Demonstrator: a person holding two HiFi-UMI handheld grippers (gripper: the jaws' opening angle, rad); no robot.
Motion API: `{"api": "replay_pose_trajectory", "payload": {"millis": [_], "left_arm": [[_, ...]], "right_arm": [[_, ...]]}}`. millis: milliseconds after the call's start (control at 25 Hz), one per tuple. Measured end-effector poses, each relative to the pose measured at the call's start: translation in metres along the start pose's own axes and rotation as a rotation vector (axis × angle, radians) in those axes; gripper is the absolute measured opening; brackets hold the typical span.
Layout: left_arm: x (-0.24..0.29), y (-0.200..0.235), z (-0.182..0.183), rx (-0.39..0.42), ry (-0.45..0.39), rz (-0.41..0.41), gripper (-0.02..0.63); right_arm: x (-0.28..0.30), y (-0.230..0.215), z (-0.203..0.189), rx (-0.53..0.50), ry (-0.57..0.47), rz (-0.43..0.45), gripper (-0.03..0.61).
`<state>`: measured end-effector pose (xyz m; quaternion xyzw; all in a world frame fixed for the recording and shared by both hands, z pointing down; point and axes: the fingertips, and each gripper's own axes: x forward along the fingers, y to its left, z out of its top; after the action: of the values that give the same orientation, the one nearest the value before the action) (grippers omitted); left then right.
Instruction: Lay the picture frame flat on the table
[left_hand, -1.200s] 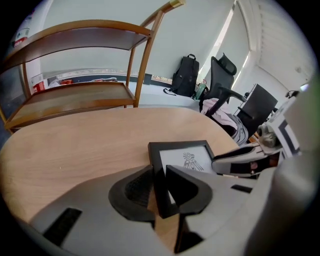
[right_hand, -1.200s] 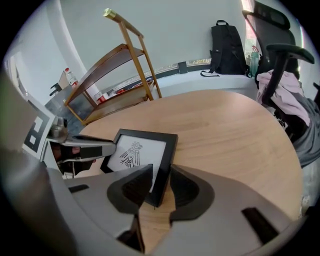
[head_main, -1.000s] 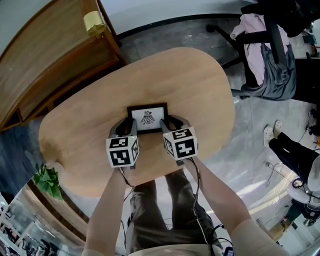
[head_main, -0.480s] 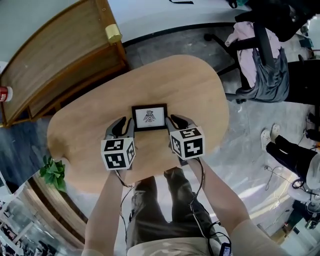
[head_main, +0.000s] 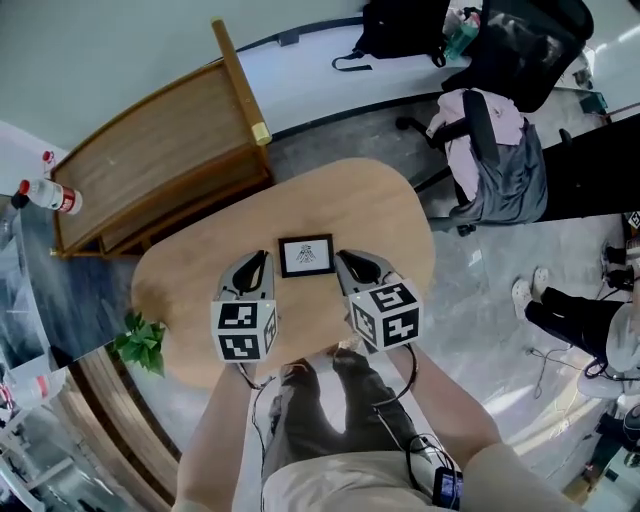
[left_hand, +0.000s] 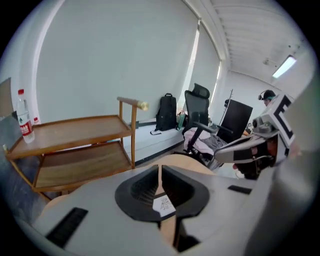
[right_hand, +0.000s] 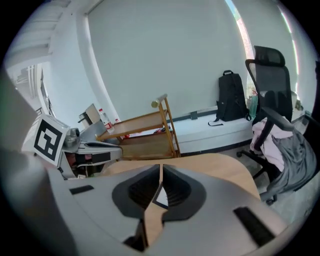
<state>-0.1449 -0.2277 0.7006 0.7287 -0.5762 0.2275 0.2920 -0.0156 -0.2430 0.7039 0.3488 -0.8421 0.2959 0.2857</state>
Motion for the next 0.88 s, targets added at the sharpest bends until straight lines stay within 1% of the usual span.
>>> {"api": "replay_pose_trajectory", "payload": {"millis": [80, 240, 360, 440, 560, 880], "left_arm": [[-0.024, -0.008, 0.026, 0.007, -0.041, -0.003, 0.020], [-0.072, -0.020, 0.069, 0.044, -0.108, -0.003, 0.020], [-0.108, -0.028, 0.094, 0.123, -0.144, 0.026, 0.018], [-0.132, -0.035, 0.110, 0.161, -0.169, 0.037, 0.018], [-0.164, -0.045, 0.133, 0.171, -0.217, 0.029, 0.018], [-0.257, -0.075, 0.185, 0.240, -0.340, 0.023, 0.018]], "right_arm": [[-0.028, 0.014, 0.025, -0.010, -0.040, 0.011, 0.008], [-0.080, 0.041, 0.071, -0.065, -0.119, 0.017, 0.007], [-0.115, 0.061, 0.100, -0.107, -0.168, 0.024, 0.006], [-0.139, 0.073, 0.115, -0.139, -0.194, 0.032, 0.006], [-0.170, 0.089, 0.138, -0.183, -0.238, 0.046, 0.006], [-0.259, 0.128, 0.184, -0.223, -0.368, 0.069, 0.005]]}}
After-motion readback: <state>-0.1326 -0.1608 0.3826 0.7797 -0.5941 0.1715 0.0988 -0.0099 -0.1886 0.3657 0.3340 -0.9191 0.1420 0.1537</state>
